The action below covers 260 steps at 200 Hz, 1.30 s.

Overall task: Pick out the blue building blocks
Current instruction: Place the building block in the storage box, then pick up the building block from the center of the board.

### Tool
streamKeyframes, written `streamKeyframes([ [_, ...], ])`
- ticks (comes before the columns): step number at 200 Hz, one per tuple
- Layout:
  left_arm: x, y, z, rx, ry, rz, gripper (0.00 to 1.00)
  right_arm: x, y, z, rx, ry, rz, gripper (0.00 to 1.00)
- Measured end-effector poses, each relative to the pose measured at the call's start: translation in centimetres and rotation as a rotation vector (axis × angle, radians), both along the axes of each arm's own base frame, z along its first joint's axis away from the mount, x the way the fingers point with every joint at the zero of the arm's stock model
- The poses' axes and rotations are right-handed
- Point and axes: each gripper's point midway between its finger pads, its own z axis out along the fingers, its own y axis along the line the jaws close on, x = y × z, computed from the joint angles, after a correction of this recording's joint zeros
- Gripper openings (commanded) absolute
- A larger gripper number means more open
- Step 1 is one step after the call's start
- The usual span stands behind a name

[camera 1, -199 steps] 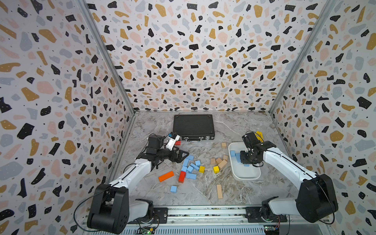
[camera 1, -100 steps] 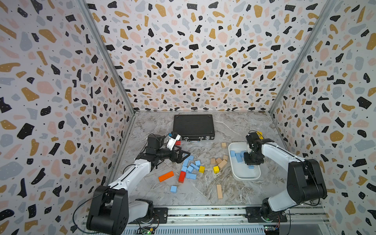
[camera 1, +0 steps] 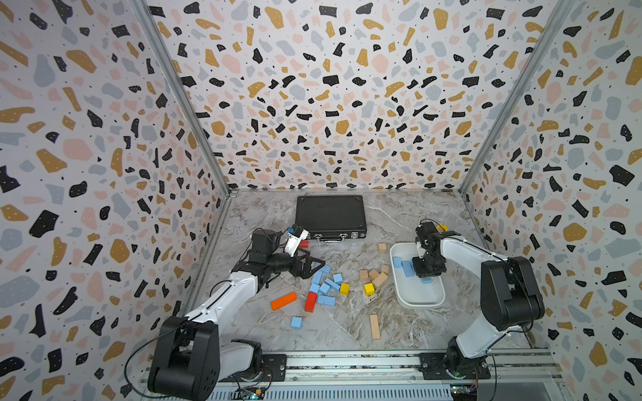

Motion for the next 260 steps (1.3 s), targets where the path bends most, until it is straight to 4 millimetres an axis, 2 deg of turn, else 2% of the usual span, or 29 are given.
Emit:
streamKeyframes([
  [28, 0.0, 0.0, 0.0, 0.001, -0.001, 0.0, 1.0, 0.7, 0.0, 0.0, -0.004, -0.009, 0.009, 0.26],
  [55, 0.0, 0.0, -0.1, 0.003, 0.001, -0.001, 1.0, 0.8, -0.1, 0.0, -0.014, -0.013, 0.013, 0.38],
  [96, 0.0, 0.0, -0.5, 0.01, 0.009, -0.003, 1.0, 0.4, -0.4, 0.4, -0.023, -0.008, 0.013, 0.45],
  [124, 0.1, 0.4, -1.0, 0.038, 0.008, 0.007, 1.0, 0.1, -0.2, 2.3, -0.007, -0.041, 0.012, 0.45],
  [148, 0.8, 1.3, -1.5, 0.072, 0.006, 0.055, 1.0, 0.5, 1.3, 5.1, 0.053, -0.117, 0.024, 0.4],
  [167, 2.2, 3.3, -2.1, 0.114, 0.015, 0.159, 1.0, 0.7, 4.5, 7.4, 0.123, -0.189, 0.082, 0.38],
  [202, 4.0, 6.7, -2.6, 0.172, 0.011, 0.304, 1.0, 0.6, 13.6, 9.8, 0.25, -0.243, 0.282, 0.38],
  [225, 4.6, 8.0, -2.3, 0.186, -0.002, 0.353, 1.0, 0.8, 19.2, 9.7, 0.305, -0.236, 0.4, 0.37],
  [233, 4.7, 8.2, -2.2, 0.189, -0.004, 0.362, 1.0, 0.9, 20.9, 9.3, 0.313, -0.223, 0.439, 0.34],
  [242, 4.8, 8.4, -2.2, 0.192, -0.008, 0.369, 1.0, 1.0, 22.6, 8.9, 0.317, -0.209, 0.475, 0.29],
  [260, 4.8, 8.6, -1.9, 0.193, -0.021, 0.373, 1.0, 1.5, 25.6, 7.9, 0.313, -0.18, 0.531, 0.31],
])
